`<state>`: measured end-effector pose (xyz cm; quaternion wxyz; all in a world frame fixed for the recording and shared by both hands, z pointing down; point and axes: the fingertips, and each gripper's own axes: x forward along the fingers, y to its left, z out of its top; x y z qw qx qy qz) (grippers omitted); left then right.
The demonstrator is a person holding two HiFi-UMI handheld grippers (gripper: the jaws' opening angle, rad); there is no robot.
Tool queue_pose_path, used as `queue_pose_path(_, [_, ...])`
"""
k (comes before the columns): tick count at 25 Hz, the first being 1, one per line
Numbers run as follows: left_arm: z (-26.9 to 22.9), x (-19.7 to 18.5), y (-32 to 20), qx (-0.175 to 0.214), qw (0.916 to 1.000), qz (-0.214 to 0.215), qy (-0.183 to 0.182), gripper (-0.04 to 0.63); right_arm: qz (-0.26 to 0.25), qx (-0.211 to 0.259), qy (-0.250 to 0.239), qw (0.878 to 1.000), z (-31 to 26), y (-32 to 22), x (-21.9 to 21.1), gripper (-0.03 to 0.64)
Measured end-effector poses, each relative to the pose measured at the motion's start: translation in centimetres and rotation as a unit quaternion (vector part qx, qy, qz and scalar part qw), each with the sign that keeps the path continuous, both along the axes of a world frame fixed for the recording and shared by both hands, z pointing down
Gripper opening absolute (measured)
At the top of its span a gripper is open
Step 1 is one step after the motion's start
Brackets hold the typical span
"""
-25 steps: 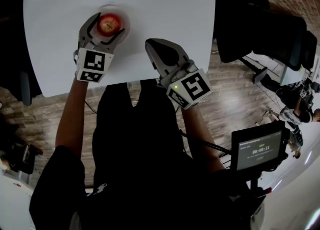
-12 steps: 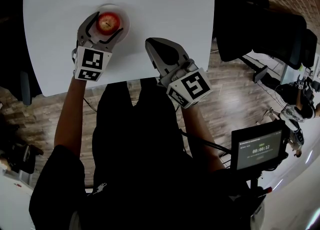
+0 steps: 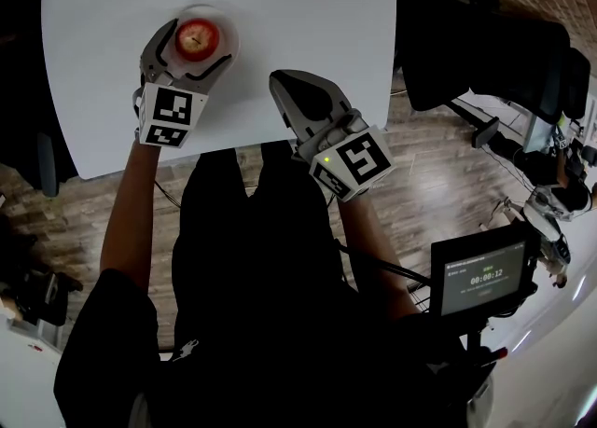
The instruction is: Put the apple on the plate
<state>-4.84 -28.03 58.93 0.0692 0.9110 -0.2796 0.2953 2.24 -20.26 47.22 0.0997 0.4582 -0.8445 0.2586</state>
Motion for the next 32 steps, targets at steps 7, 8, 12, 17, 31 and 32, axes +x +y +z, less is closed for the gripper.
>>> queue_pose_path(7, [-0.2,0.4,-0.5,0.002,1.0,-0.005,0.003,0.482,0.001,0.004,0.008,1.0,0.1,0.0,0.5,0.005])
queue_pose_path(8, [-0.2,0.5,-0.5,0.002,1.0,-0.005,0.004,0.482,0.0,0.005,0.009,1.0,0.1,0.0,0.5,0.004])
queue_pose_path(12, [-0.6,0.0,-0.1,0.003,1.0,-0.005,0.003,0.48,-0.005,0.013,0.006,1.0,-0.3,0.1,0.0,0.003])
queue_pose_path(17, [-3.0,-0.7,0.2,0.022,0.9994,-0.024,0.013,0.479,-0.009,0.036,0.002,0.999,-2.4,0.9,-0.5,0.005])
queue_pose_path(31, [-9.6,-1.2,1.4,0.06,0.996,-0.064,0.018,0.006,-0.038,0.085,-0.01,0.996,-7.4,1.2,-0.7,0.003])
queue_pose_path(32, [-9.9,-1.2,1.6,0.06,0.9959,-0.066,0.017,0.006,-0.041,0.089,-0.01,0.995,-7.8,1.2,-0.7,0.004])
